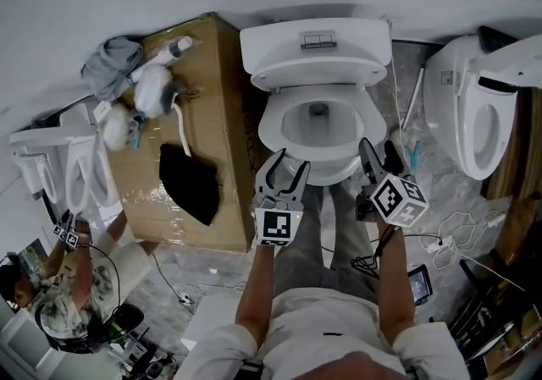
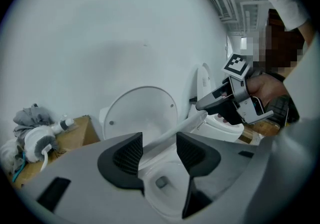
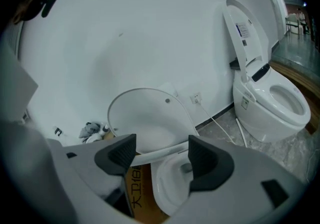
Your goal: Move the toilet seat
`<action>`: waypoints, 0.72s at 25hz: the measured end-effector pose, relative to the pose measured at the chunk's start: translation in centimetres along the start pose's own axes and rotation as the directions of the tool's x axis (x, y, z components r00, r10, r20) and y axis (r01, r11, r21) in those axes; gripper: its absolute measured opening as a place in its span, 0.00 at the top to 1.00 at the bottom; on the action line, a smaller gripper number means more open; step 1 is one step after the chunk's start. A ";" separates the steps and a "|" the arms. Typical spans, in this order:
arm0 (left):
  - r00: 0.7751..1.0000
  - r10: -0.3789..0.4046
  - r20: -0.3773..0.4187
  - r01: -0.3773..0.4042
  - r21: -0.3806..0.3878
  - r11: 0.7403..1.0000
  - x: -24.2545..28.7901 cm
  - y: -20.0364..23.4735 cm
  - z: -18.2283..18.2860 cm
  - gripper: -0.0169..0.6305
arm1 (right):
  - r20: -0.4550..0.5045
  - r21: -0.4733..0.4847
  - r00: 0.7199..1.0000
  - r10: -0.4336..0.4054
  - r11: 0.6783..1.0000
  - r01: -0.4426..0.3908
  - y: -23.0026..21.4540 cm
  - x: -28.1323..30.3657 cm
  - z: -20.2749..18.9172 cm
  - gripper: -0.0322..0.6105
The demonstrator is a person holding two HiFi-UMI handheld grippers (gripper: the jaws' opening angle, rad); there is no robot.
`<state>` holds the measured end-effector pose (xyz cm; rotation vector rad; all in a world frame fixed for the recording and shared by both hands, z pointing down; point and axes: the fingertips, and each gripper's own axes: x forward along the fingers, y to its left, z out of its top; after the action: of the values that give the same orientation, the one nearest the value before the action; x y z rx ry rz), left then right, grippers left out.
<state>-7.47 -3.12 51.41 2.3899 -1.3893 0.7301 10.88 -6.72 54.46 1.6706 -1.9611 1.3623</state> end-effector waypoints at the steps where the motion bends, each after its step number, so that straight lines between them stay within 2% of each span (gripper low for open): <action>1: 1.000 0.000 0.006 0.000 -0.002 1.000 0.1 0.1 0.2 0.61 | 0.007 -0.021 1.000 0.008 1.000 -0.008 0.2 -0.1 0.3 0.42; 7: 1.000 -0.008 -0.001 0.008 -0.009 1.000 0.6 0.6 0.8 0.62 | 0.027 -0.154 0.991 0.130 0.980 -0.124 3.3 -0.8 1.9 0.42; 12: 1.000 -0.003 0.010 0.003 -0.015 1.000 1.1 1.2 1.5 0.62 | 0.026 -0.321 0.980 0.198 0.930 -0.179 5.8 -1.3 2.8 0.42; 18: 1.000 0.005 0.028 -0.004 -0.023 1.000 1.7 2.1 2.5 0.62 | 0.001 -0.445 0.972 0.235 0.870 -0.210 7.3 -1.4 2.8 0.42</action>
<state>-7.85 -6.61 50.26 2.3894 -1.4064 0.6811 6.10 -8.51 48.38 1.3110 -2.3343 0.8380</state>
